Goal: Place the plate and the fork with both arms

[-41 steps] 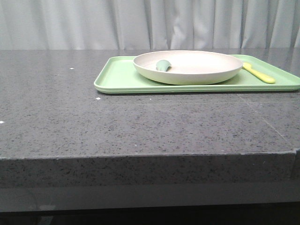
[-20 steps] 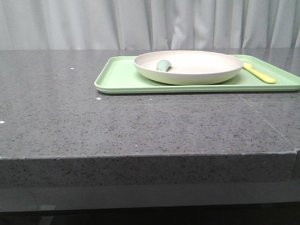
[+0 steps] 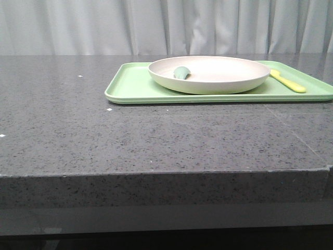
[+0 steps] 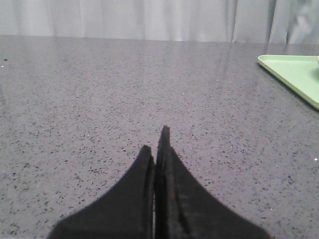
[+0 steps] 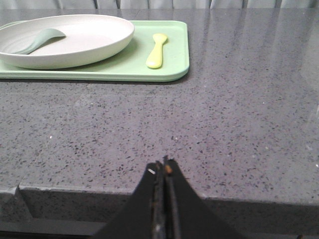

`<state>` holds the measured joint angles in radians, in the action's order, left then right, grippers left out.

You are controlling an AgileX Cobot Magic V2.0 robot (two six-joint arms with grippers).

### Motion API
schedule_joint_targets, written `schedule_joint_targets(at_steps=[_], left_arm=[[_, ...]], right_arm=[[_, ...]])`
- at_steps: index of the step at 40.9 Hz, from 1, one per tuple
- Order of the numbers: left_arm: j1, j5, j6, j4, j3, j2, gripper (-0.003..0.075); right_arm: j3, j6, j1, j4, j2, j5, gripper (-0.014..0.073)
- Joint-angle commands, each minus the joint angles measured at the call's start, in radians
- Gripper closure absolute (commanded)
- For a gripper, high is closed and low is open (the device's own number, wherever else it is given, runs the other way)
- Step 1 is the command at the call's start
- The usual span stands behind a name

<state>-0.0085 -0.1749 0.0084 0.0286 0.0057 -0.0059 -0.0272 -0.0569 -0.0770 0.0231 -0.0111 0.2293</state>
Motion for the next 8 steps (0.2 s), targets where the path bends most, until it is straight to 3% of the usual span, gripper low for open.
schedule_joint_targets(at_steps=[1,8], left_arm=[[0.002,0.083,-0.001,0.009,0.002,-0.02,0.0738],[0.002,0.083,-0.001,0.009,0.002,-0.02,0.0738]], right_arm=[[0.004,0.01,0.005,-0.01,-0.018,-0.067,0.071],[0.004,0.01,0.005,-0.01,-0.018,-0.067,0.071]])
